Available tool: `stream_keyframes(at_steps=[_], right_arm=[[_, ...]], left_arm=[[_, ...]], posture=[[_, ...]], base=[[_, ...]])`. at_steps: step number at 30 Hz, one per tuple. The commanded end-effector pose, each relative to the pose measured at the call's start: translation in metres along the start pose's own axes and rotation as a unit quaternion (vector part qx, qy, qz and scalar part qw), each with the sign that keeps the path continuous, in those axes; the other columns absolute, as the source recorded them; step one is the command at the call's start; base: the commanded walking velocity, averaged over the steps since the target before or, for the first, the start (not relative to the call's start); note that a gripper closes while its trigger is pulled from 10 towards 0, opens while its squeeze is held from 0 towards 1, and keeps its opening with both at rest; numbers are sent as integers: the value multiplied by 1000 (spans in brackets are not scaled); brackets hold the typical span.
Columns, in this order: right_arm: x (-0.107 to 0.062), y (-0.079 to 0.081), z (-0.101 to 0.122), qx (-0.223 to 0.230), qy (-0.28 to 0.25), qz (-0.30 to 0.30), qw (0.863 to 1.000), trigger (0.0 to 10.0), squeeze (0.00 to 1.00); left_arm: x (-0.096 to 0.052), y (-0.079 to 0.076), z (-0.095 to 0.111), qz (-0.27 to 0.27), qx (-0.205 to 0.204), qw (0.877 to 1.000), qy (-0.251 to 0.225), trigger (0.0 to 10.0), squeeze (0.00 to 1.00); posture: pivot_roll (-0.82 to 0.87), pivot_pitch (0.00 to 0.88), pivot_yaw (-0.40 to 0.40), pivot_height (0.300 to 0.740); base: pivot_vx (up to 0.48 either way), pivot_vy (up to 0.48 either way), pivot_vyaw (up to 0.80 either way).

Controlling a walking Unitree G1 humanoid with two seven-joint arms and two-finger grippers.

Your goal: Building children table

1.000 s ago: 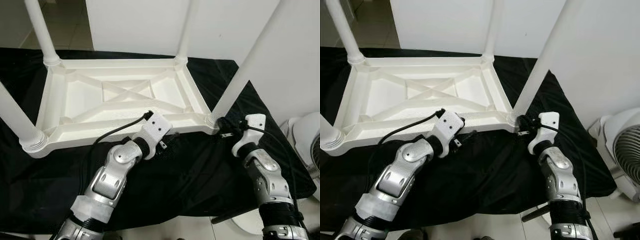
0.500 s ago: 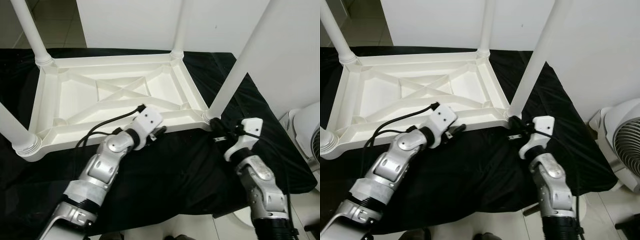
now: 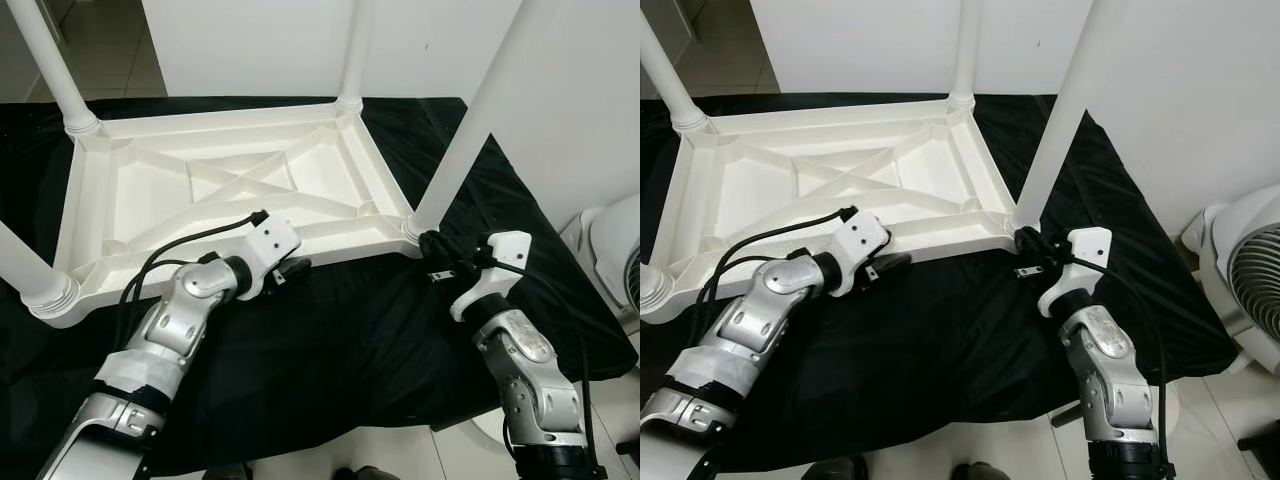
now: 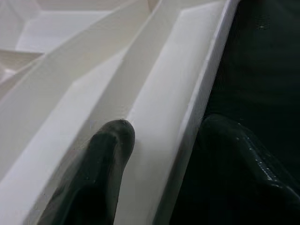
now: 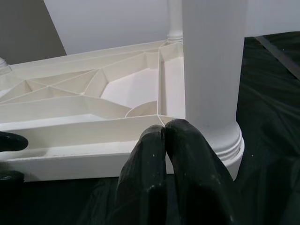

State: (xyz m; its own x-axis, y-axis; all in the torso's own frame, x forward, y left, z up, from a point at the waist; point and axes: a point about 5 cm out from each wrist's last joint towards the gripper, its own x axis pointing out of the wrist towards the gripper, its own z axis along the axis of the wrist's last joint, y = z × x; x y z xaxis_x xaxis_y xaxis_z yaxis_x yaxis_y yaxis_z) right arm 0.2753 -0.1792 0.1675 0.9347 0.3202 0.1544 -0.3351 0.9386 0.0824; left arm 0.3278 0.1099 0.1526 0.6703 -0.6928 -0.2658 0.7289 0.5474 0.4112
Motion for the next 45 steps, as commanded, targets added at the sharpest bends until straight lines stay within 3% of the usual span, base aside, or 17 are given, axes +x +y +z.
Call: stream_keyframes(at_steps=[1,8,12,22,23,24,25,45], right_arm=[[-3,-2,2,-5,2,-2,1000,10000,0],[-2,0,3,-5,3,-2,1000,10000,0],[-1,5,2,-3,7,4,1000,10000,0],[-1,3,1,-4,12,3,1000,10000,0],[-1,3,1,-4,12,4,1000,10000,0],[-1,3,1,-4,12,4,1000,10000,0],[-1,3,2,-4,12,4,1000,10000,0],[5,10,1,-2,6,-6,1000,10000,0]], left_arm=[[-6,-1,-2,-28,-12,999,-10,10000,0],[-12,7,-16,-21,-12,999,20,10000,0],[-12,13,-31,-5,-38,997,61,10000,0],[-14,14,-36,-8,-73,995,70,10000,0],[-13,13,-34,-10,-78,995,64,3059,0],[-13,13,-34,-10,-78,995,64,3059,0],[-12,12,-32,-12,-81,995,58,0,0],[4,3,-4,52,-113,992,-12,0,0]], posture=[[88,117,-7,740],[94,115,-4,740],[95,117,1,740],[95,116,4,740],[95,116,4,740],[95,116,4,740],[95,115,5,740],[99,115,-5,740]], base=[[0,0,0],[0,0,0],[0,0,0],[0,0,0],[0,0,0],[0,0,0],[0,0,0],[0,0,0]])
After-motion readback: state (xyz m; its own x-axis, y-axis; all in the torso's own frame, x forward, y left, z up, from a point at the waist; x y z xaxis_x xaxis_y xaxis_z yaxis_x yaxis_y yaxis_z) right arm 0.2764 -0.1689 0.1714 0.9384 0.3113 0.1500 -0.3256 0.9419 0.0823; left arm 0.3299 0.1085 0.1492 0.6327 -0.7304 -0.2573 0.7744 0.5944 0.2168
